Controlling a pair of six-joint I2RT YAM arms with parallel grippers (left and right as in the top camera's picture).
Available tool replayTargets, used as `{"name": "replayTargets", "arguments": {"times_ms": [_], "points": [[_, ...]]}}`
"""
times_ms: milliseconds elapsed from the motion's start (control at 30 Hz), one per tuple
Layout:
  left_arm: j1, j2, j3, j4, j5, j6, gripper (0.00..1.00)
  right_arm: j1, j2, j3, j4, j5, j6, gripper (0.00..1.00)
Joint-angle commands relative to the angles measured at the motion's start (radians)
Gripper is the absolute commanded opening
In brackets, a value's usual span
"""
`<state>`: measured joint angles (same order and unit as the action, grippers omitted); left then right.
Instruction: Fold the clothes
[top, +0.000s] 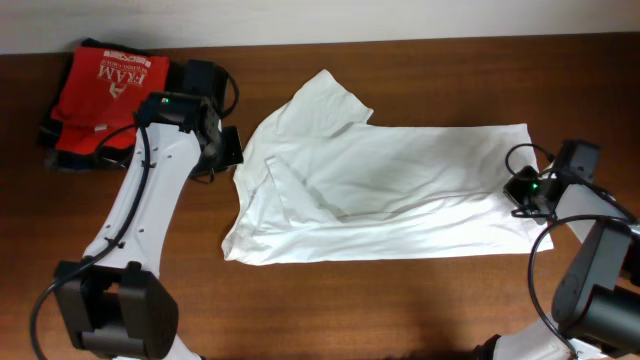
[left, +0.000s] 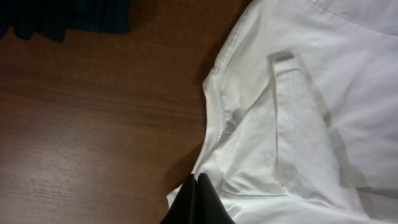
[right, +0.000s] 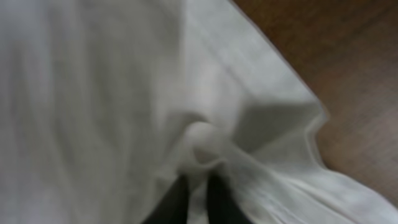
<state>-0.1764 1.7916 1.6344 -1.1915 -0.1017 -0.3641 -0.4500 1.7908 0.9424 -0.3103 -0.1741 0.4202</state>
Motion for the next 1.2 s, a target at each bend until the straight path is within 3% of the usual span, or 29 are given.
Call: {"name": "replayTargets", "arguments": {"times_ms": [0,67,200,233,267,300,400,633,733,867,933,1000,1100,1167], "points": [[0.003,0.009,0.0,-0.008,0.007,-0.013,0.01,0.024,0.04,0.002,0.008,0.007,-0.004,0.19],[0.003,0.009,0.0,-0.017,0.007,-0.013,0.01,-0.012,-0.037,0.082,-0.112,-0.126,-0.084,0.28],[0.003,0.009,0.0,-0.018,0.007,-0.013,0.01,-0.116,-0.269,0.167,-0.479,-0.089,-0.044,0.28],[0.003,0.009,0.0,-0.016,0.007,-0.013,0.01,-0.121,-0.27,0.16,-0.551,-0.023,-0.041,0.23],[0.003,0.009,0.0,-0.013,0.007,-0.013,0.01,-0.118,-0.253,0.126,-0.569,0.035,-0.037,0.1],[0.003,0.009,0.0,-0.013,0.007,-0.013,0.01,-0.118,-0.237,0.084,-0.544,0.037,-0.022,0.04],[0.003,0.009,0.0,-0.014,0.007,-0.013,0.01,-0.12,-0.121,-0.072,-0.357,0.084,-0.001,0.04],[0.003,0.009,0.0,-0.017,0.007,-0.013,0.01,-0.122,-0.029,-0.077,-0.568,0.344,0.169,0.04],[0.003,0.009,0.0,-0.017,0.007,-0.013,0.01,-0.12,-0.032,-0.072,-0.576,0.307,0.164,0.04],[0.003,0.009,0.0,-0.016,0.006,-0.005,0.01,-0.102,-0.15,0.089,-0.672,0.002,-0.077,0.04],[0.003,0.009,0.0,-0.01,0.006,-0.005,0.01,-0.031,-0.213,0.149,-0.705,-0.109,-0.15,0.04],[0.02,0.009,0.0,0.024,0.003,-0.006,0.01,0.188,-0.264,0.163,-0.699,-0.208,-0.259,0.04],[0.091,0.009,0.0,0.063,0.004,-0.006,0.01,0.57,-0.209,0.161,-0.612,-0.117,-0.256,0.04],[0.129,0.009,0.0,0.058,0.005,-0.006,0.01,0.734,-0.132,0.161,-0.543,-0.075,-0.256,0.04]]}}
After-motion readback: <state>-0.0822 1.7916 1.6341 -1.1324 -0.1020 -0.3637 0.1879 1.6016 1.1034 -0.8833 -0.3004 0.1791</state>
